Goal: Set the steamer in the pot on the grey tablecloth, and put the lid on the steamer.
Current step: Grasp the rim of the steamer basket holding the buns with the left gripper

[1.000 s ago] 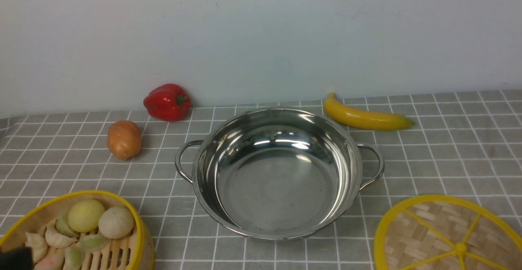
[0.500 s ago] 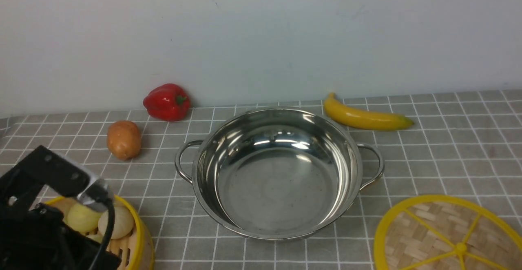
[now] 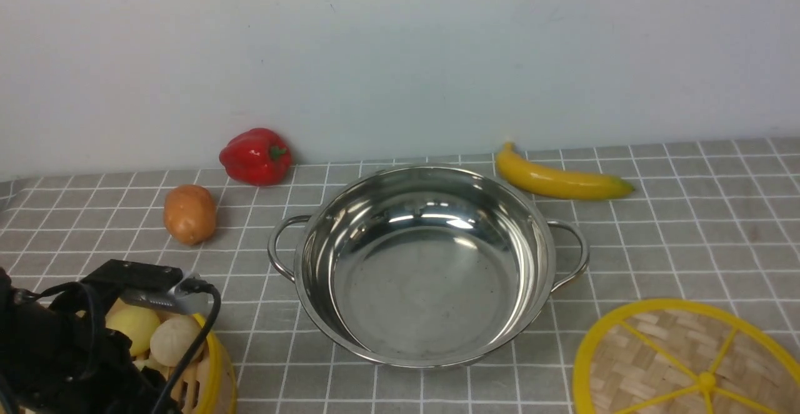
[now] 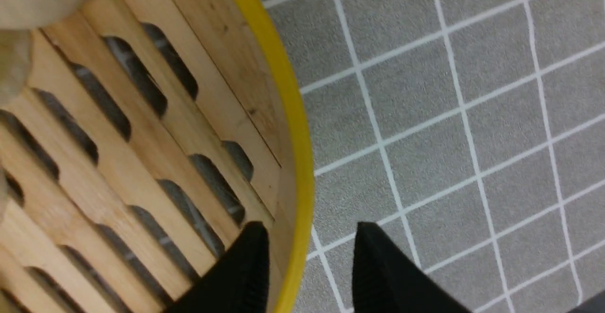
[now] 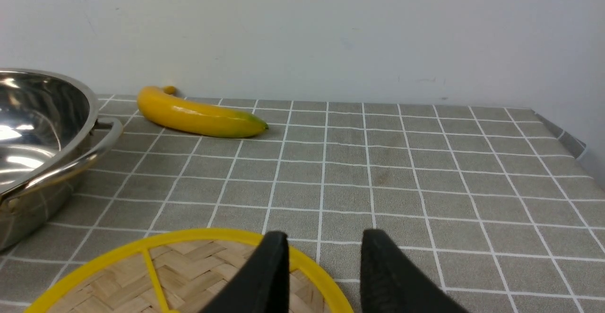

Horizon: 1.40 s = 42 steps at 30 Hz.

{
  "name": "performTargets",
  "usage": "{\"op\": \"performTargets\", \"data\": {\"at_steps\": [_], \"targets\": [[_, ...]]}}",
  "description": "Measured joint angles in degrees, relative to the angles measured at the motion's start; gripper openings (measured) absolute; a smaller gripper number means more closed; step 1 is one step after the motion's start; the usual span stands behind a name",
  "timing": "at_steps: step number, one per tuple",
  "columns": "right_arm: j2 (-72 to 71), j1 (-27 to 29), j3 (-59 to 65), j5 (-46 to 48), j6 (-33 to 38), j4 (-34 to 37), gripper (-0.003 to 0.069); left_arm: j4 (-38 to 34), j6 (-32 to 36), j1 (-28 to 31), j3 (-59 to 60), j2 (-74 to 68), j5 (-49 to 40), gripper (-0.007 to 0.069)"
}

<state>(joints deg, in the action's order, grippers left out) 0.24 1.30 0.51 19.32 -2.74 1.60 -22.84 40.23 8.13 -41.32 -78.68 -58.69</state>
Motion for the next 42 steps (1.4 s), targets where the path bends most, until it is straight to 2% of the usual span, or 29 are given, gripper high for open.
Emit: {"op": "performTargets", "data": {"at_steps": [5, 12, 20, 27, 42], "targets": [[0.0, 0.0, 0.0, 0.0, 0.0, 0.0, 0.024, -0.2, -0.2, 0.0, -0.1, 0.0, 0.7, 0.0251], [0.0, 0.0, 0.0, 0.0, 0.0, 0.0, 0.024, -1.4, 0.7, -0.8, -0.1, 0.0, 2.1, 0.0342], [0.0, 0.0, 0.0, 0.0, 0.0, 0.0, 0.024, -1.1, 1.4, -3.4, -0.1, -0.2, 3.8, 0.0316], [0.0, 0.0, 0.0, 0.0, 0.0, 0.0, 0.024, 1.4, 0.5, -3.4, -0.1, -4.4, 5.2, 0.0324], [0.0, 0.0, 0.0, -0.1, 0.0, 0.0, 0.024, 0.1, 0.3, -3.4, -0.1, -12.5, 5.3, 0.0323]]}}
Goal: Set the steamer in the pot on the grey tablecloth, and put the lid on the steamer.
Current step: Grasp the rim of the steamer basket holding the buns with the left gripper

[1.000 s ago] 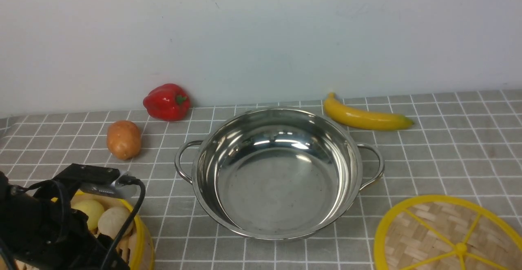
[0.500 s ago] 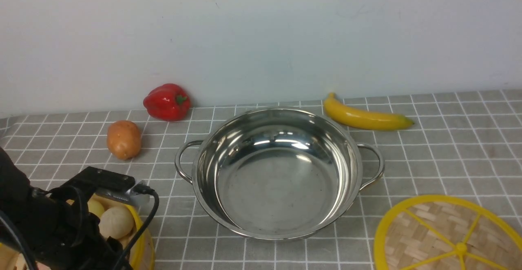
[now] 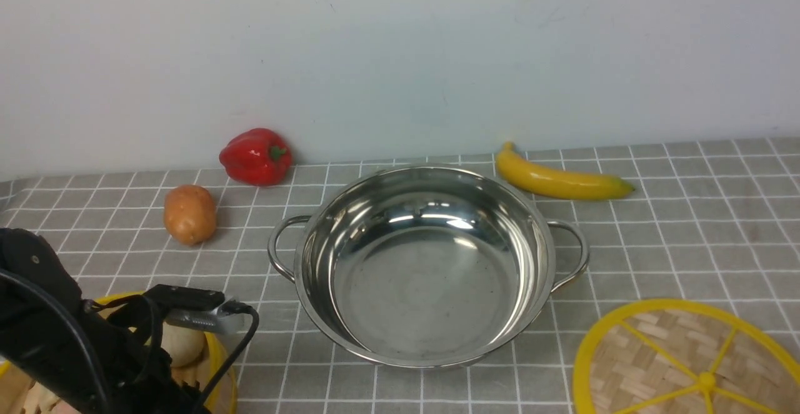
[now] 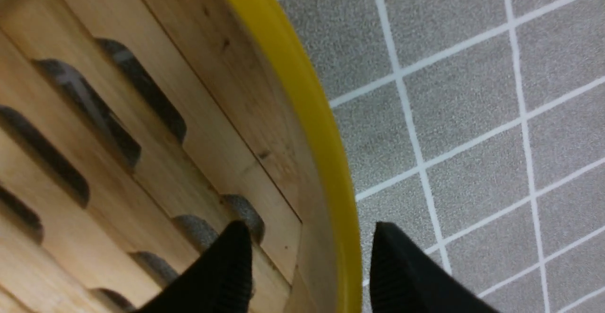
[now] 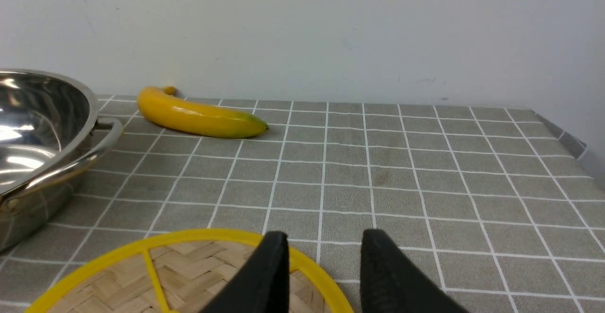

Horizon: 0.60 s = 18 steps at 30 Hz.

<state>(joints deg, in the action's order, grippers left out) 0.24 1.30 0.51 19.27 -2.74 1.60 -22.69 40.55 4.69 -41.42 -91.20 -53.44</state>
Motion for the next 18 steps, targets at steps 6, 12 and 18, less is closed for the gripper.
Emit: {"op": "performTargets", "data": {"at_steps": [6, 12, 18], "targets": [[0.0, 0.0, 0.0, 0.0, 0.0, 0.0, 0.024, -0.4, 0.0, -0.1, 0.0, -0.2, -0.3, 0.0177], [0.0, 0.0, 0.0, 0.0, 0.0, 0.0, 0.024, -0.2, -1.3, -0.2, -0.1, 0.0, -0.6, 0.0067], [0.0, 0.0, 0.0, 0.0, 0.0, 0.0, 0.024, 1.3, -3.5, -0.4, -0.6, 0.3, -1.2, 0.0067]]}}
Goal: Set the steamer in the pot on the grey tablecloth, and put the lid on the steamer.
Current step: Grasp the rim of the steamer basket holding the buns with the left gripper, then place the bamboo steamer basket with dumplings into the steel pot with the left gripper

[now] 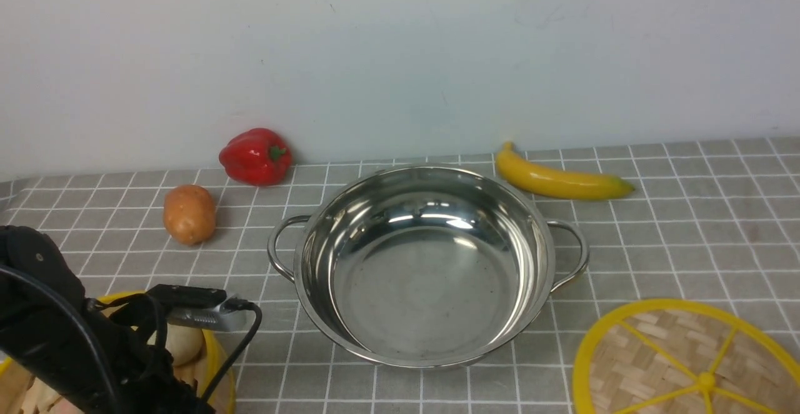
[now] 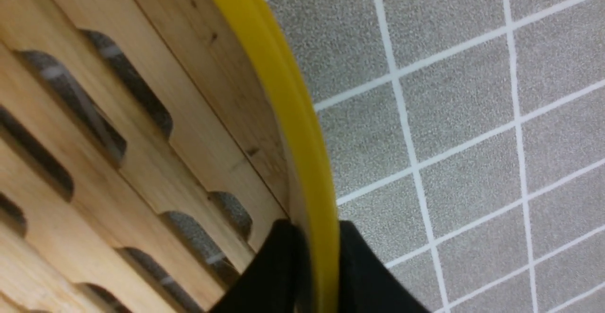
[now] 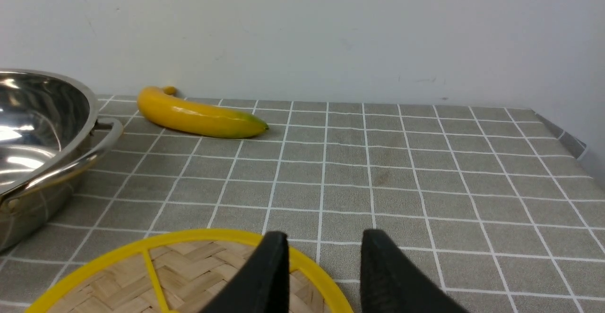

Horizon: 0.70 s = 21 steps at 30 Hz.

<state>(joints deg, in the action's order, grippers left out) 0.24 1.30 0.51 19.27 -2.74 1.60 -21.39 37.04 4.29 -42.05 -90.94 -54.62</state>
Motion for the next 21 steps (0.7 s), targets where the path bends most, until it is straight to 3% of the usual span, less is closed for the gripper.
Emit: {"op": "performTargets", "data": {"at_steps": [7, 14, 18, 21], "targets": [[0.0, 0.0, 0.0, 0.0, 0.0, 0.0, 0.024, 5.7, -1.8, -0.1, -2.8, 5.8, -3.8, 0.0031], [0.0, 0.0, 0.0, 0.0, 0.0, 0.0, 0.024, 8.2, -3.9, -0.6, -9.8, 14.0, -13.6, 0.0044], [0.0, 0.0, 0.0, 0.0, 0.0, 0.0, 0.024, 10.5, -4.3, -3.6, -14.8, 15.5, -15.9, 0.0044], [0.0, 0.0, 0.0, 0.0, 0.0, 0.0, 0.024, 11.6, -4.7, -9.1, -19.9, 15.4, -16.1, 0.0044]]}}
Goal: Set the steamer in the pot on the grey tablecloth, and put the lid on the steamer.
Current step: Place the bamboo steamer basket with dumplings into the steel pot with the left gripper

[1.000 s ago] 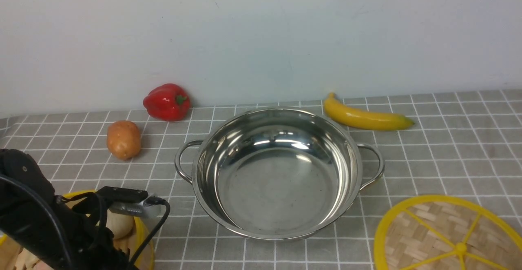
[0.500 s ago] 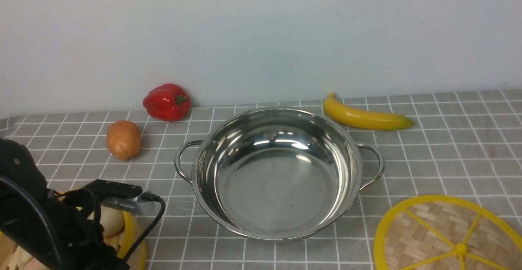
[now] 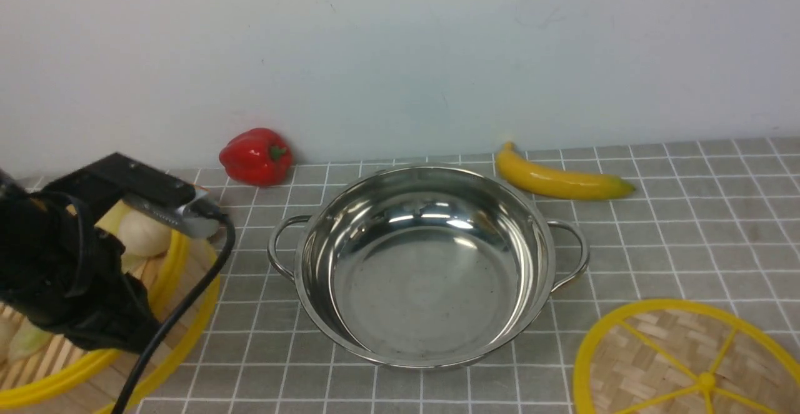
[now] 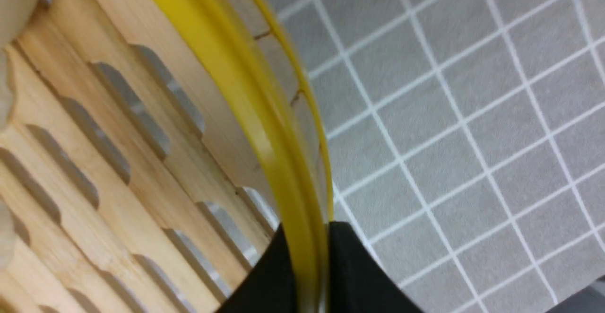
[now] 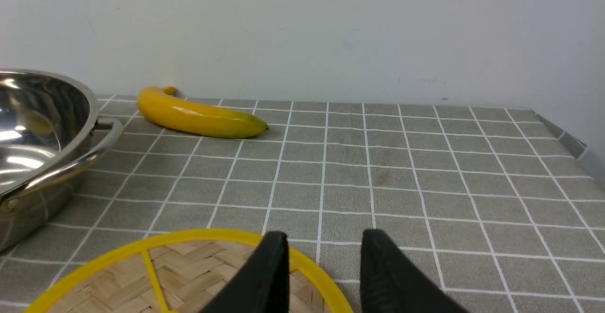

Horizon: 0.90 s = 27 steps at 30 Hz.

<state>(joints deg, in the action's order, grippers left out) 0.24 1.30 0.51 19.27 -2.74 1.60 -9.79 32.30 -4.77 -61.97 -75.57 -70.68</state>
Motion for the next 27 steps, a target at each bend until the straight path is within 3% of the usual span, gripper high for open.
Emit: {"op": "performTargets", "data": {"at_steps": [2, 9, 14, 20, 27], "targets": [[0.0, 0.0, 0.0, 0.0, 0.0, 0.0, 0.024, 0.0, 0.0, -1.9, -1.4, -0.4, 0.0, 0.0044], [0.0, 0.0, 0.0, 0.0, 0.0, 0.0, 0.024, 2.2, 0.0, -17.5, -14.4, -7.0, -1.2, 0.0044], [0.0, 0.0, 0.0, 0.0, 0.0, 0.0, 0.024, 5.7, 1.4, -24.3, -21.9, -13.6, -1.2, 0.0044], [0.0, 0.0, 0.0, 0.0, 0.0, 0.0, 0.024, 9.0, 5.7, -29.7, -27.7, -24.3, -0.5, 0.0043], [0.0, 0.0, 0.0, 0.0, 0.0, 0.0, 0.024, 9.3, 8.2, -30.5, -28.1, -30.9, 5.4, 0.0043]]}}
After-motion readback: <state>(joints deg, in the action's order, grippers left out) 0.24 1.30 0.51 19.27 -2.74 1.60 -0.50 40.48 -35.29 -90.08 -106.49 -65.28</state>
